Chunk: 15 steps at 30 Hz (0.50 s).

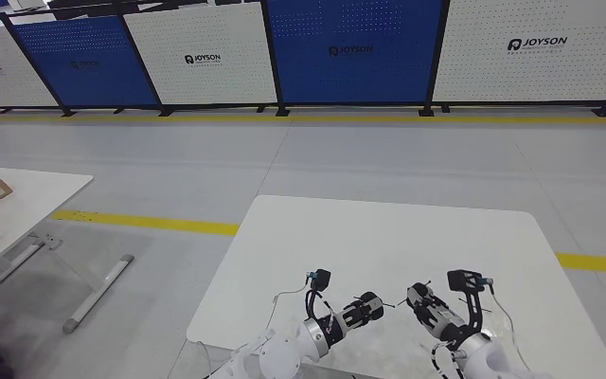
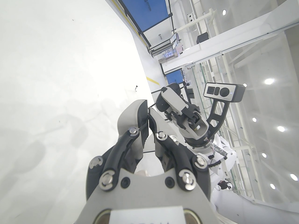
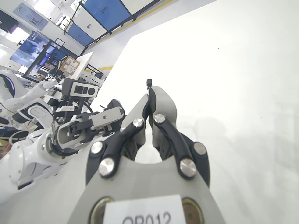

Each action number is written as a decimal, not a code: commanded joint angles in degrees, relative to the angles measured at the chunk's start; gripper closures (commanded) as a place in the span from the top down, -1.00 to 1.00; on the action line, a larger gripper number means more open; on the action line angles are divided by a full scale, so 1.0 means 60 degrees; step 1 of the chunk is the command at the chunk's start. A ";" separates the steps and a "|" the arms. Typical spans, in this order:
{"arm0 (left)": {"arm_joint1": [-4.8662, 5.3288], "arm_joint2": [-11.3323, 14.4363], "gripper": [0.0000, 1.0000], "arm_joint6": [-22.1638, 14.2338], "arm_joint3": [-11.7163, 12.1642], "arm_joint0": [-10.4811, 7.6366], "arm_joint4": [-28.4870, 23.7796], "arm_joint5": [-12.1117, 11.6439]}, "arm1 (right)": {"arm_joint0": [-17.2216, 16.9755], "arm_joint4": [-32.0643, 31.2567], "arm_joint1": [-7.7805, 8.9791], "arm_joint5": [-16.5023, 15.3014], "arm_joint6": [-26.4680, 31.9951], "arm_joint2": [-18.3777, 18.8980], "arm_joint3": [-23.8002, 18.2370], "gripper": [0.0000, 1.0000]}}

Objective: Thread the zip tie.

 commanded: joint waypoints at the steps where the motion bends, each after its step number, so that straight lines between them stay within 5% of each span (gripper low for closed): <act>1: 0.0000 0.0000 -1.00 0.0000 0.0000 0.0000 0.0000 0.0000 | -0.0020 0.0012 -0.0004 -0.0017 0.0013 0.0022 0.0000 -1.00; 15: -0.0036 -0.0045 -1.00 0.0419 0.0160 -0.0033 -0.0182 -0.0077 | -0.0020 0.0012 -0.0004 -0.0017 0.0013 0.0022 0.0000 -1.00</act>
